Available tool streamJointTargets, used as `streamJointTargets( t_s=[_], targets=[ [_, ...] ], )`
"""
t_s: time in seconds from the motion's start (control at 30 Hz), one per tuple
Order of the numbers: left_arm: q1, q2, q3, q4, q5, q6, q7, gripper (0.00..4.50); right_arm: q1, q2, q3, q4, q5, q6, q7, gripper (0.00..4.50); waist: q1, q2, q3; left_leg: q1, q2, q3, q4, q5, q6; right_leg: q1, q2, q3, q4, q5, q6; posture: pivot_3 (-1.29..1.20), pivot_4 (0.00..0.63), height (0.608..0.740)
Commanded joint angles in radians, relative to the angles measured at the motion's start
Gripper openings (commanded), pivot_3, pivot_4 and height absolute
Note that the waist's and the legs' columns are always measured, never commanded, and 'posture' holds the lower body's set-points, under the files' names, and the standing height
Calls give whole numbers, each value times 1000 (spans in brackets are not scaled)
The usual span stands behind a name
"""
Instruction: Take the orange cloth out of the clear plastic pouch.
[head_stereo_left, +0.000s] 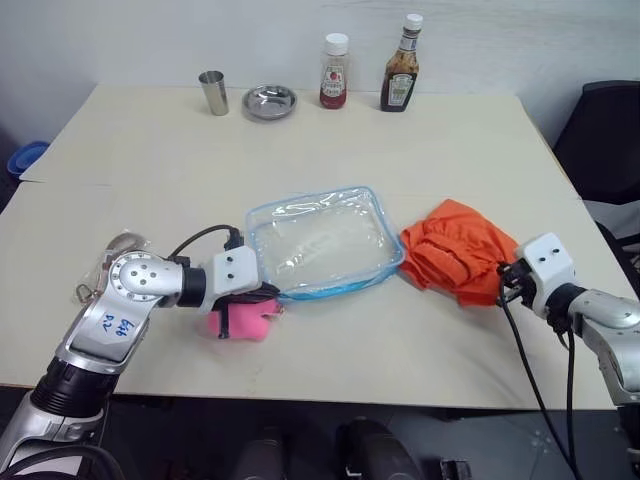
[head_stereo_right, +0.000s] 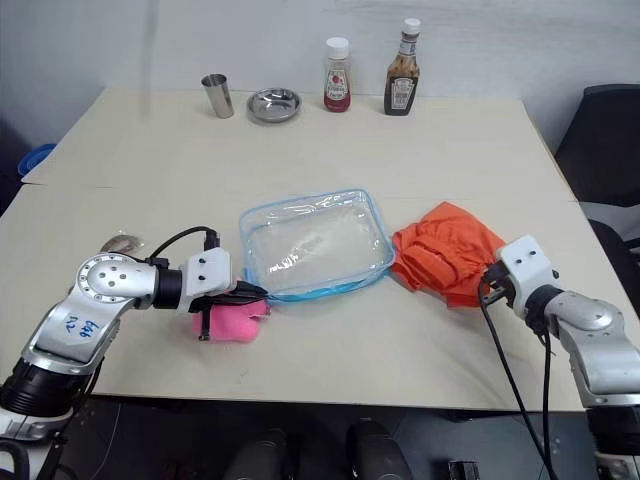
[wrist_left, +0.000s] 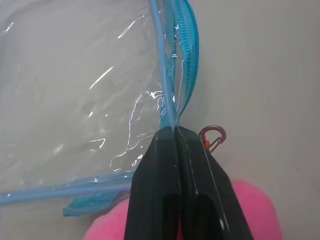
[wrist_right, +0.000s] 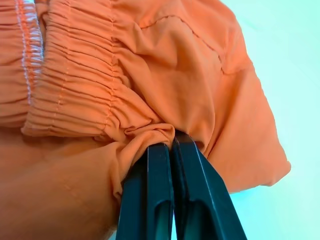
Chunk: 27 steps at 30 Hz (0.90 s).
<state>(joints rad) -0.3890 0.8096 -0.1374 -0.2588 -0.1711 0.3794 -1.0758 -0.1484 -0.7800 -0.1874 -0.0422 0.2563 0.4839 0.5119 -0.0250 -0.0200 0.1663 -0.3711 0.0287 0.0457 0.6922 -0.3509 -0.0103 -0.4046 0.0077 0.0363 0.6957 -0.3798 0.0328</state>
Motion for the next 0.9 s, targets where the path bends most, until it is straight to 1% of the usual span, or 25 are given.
streamJointTargets(
  t_s=[0.03,0.2,0.27,0.4,0.47,0.5,0.53,0.67,0.7,0.73,0.8,0.87,0.9],
  targets=[
    [12,18,23,-30,-40,-22,-39,0,14,8,-106,-9,-49,43,-126,10,0,0,0,0,0,0,0,0,0,0,0,0,0,0,0,0,150,740],
    [10,30,15,-28,-53,-62,-85,0,97,31,-137,-89,-106,59,-206,10,-2,0,0,0,0,0,-1,0,0,0,0,0,0,0,0,0,150,740],
    [5,33,8,-18,-50,-78,-100,0,115,57,-136,-152,-48,89,-162,10,-5,0,0,0,0,0,-2,0,0,0,0,0,0,0,0,0,150,740],
    [-8,25,0,4,-44,-95,-112,0,188,42,-37,-342,41,100,15,10,-12,1,0,2,0,1,-4,0,-1,-1,1,1,0,0,0,0,150,740],
    [-16,14,0,16,-46,-103,-112,427,212,16,-23,-383,53,105,69,448,-6,1,0,2,0,0,-5,0,-1,-1,1,1,0,0,0,0,150,740],
    [-20,8,3,22,-56,-102,-116,706,216,4,-27,-389,55,109,85,758,-5,1,0,2,0,0,-5,0,0,-1,1,1,0,0,0,0,150,740],
    [-24,1,7,27,-67,-101,-121,877,216,-13,-45,-385,62,112,104,958,-3,1,0,2,0,0,-4,0,0,-1,1,1,0,0,0,0,150,740],
    [-48,-15,71,33,-133,-44,-97,1964,245,-142,-157,-362,114,139,254,2170,6,0,0,1,-2,0,-4,1,1,0,-1,0,-2,0,0,0,150,740],
    [-53,-15,89,30,-149,-18,-83,2322,256,-170,-184,-356,127,146,286,2578,6,0,0,1,-2,0,-4,1,1,0,0,0,-2,0,0,0,150,740],
    [-59,-2,118,26,-186,32,-84,2569,276,-207,-228,-338,144,150,338,2859,6,0,0,1,-1,0,-4,1,1,0,0,0,-2,0,0,0,150,740],
    [-60,39,191,15,-269,128,-105,2603,304,-267,-333,-277,176,163,435,3528,4,0,0,1,-1,0,-5,1,1,0,0,0,-2,0,0,0,150,740],
    [-57,100,280,26,-356,218,-139,2603,303,-317,-442,-180,218,201,516,3528,-4,0,0,1,-1,0,-5,1,1,0,0,0,-2,0,0,0,150,740],
    [-57,148,333,61,-389,252,-168,2603,305,-353,-506,-104,242,230,580,3528,-6,0,1,1,-1,0,-6,1,1,0,0,0,-2,0,0,0,150,740]
  ],
)
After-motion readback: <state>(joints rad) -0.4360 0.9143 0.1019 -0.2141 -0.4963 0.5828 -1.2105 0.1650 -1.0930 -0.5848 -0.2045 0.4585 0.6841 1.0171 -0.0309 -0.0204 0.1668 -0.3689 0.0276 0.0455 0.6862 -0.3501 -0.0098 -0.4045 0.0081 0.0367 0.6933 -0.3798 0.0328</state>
